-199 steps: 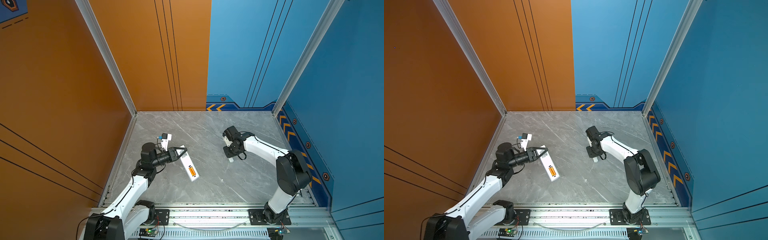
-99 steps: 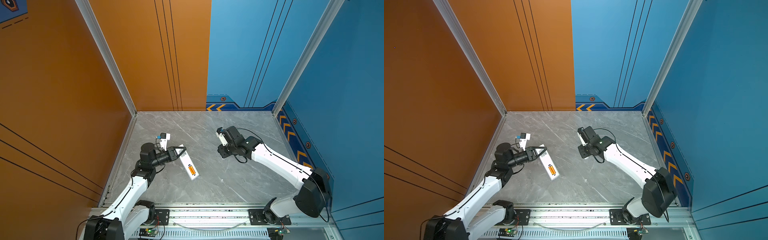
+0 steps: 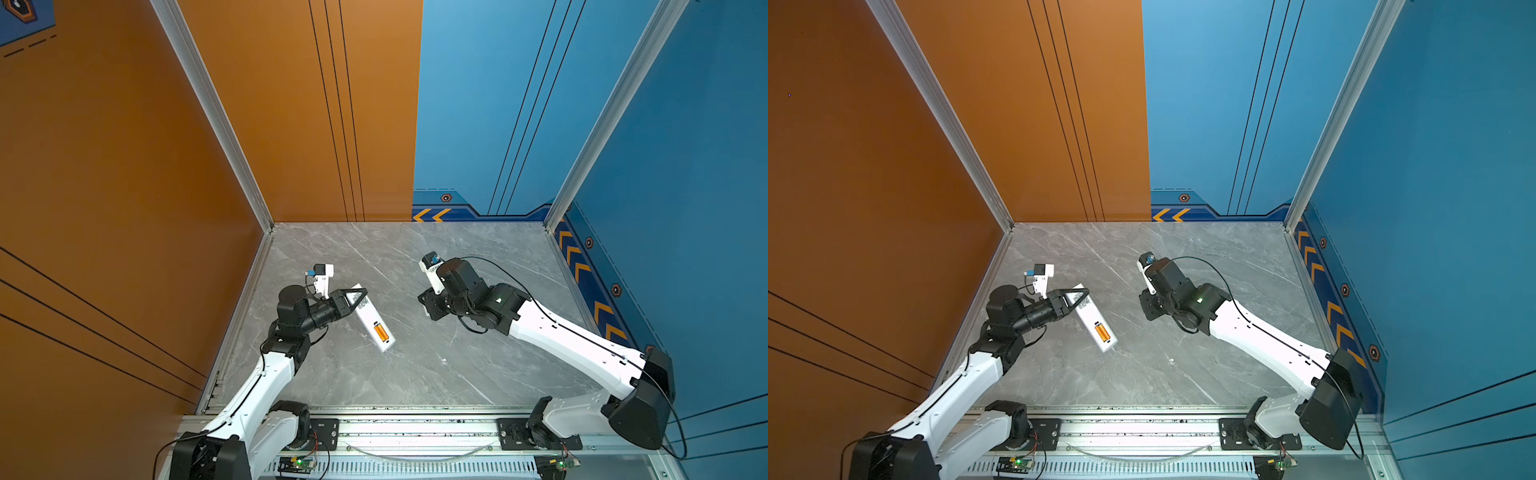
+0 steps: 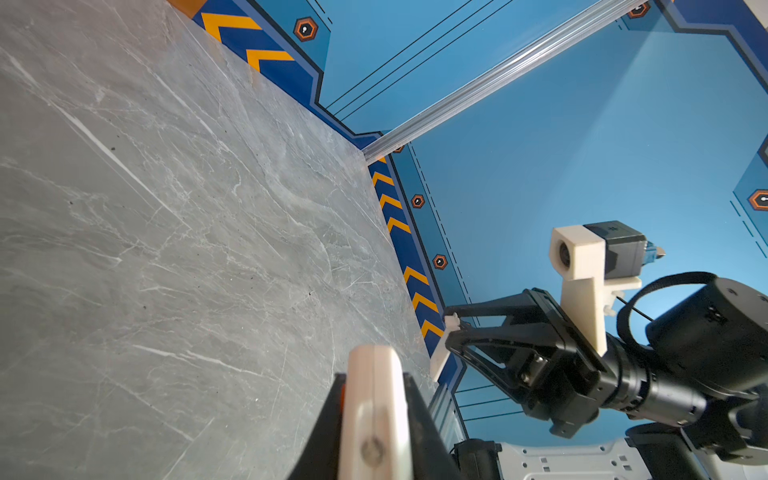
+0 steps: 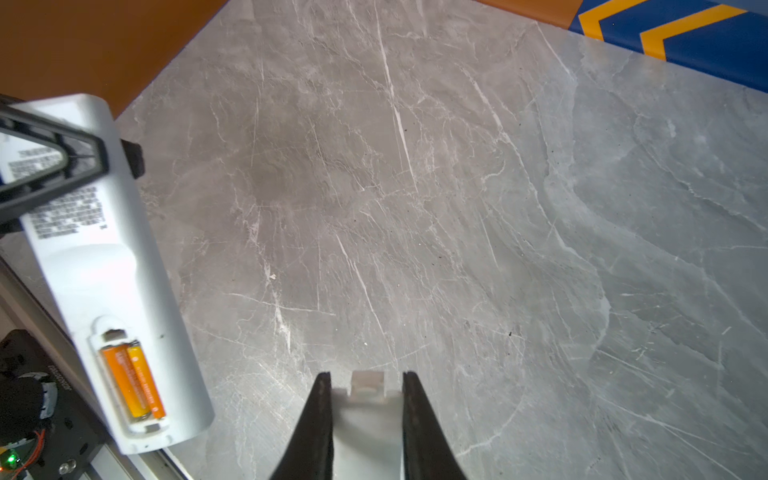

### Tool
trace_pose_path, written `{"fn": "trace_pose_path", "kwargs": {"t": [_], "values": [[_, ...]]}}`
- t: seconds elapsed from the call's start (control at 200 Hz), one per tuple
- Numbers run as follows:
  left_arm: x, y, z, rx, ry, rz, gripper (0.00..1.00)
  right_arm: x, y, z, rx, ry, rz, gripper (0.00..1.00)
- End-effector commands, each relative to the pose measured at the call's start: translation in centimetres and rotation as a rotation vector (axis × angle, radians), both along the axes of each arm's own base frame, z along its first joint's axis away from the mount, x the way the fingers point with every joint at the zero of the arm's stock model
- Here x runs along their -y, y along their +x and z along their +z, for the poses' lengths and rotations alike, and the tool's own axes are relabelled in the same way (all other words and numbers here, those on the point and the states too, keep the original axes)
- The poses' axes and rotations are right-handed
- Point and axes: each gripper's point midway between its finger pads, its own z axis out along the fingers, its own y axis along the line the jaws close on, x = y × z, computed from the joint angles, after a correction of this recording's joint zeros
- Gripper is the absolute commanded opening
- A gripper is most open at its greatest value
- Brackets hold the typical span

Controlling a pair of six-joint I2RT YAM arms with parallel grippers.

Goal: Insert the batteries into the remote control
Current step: 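Lift the white cover and carry it toward the remote in the left gripper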

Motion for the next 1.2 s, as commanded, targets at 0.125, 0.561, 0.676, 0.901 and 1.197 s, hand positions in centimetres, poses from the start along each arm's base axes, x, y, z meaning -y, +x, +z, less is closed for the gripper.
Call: {"fn": "trace_pose_path", "kwargs": {"t": [0.125,0.561,0.676,0.901,1.197], "values": [[-1.1,0.9,0.4,0.048,-0.007,0.062,0.00,-2.5,-0.8,2.4,0.065,0.105,0.037,0.13],[-2.2,1.8,-0.1,0.043,-0.027,0.105,0.00,-6.4,-2.6,2.9,0.120,0.161,0.090,0.13],[-2.4,1.8,-0.1,0.045,-0.028,0.111,0.00,-7.1,-3.0,3.3,0.150,0.167,0.085,0.13],[-2.7,1.7,-0.3,0.043,-0.033,0.120,0.00,-8.5,-3.7,3.2,0.155,0.199,0.073,0.13],[-2.8,1.7,0.0,0.050,-0.040,0.116,0.00,-10.7,-4.7,1.9,0.139,0.181,0.129,0.14]]}}
